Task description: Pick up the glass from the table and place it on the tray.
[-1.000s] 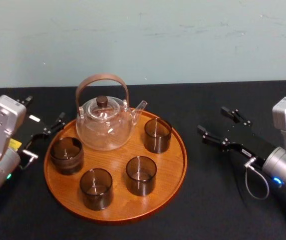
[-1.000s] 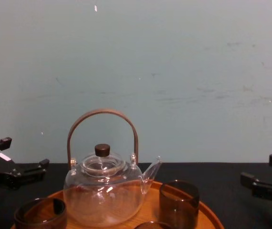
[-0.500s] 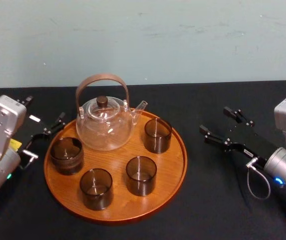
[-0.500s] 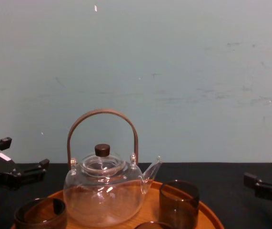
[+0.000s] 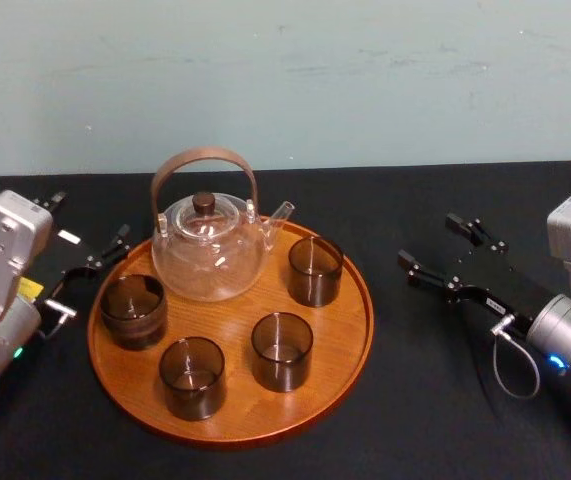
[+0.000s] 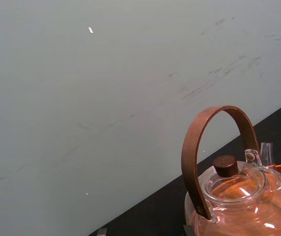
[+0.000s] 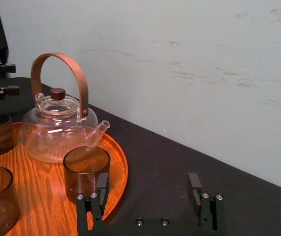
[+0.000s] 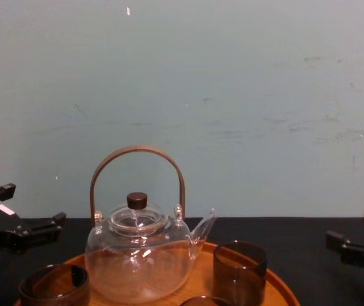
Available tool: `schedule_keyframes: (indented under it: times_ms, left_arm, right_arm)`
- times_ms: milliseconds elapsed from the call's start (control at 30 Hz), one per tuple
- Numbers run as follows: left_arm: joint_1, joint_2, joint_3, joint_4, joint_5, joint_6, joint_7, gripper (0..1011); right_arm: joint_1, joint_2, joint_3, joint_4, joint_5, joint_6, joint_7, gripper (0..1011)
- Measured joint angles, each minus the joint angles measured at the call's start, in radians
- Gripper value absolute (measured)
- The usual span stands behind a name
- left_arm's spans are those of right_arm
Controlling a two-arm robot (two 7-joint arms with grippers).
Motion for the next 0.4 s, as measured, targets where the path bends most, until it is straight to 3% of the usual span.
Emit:
schedule_keyframes:
  times_ms: [400]
  left_arm:
    - [0.000, 0.000, 0.000, 0.000, 0.000, 0.000, 0.000, 1001]
  right_arm:
    - [0.000, 0.000, 0.000, 0.000, 0.001, 0.001, 0.001, 1002]
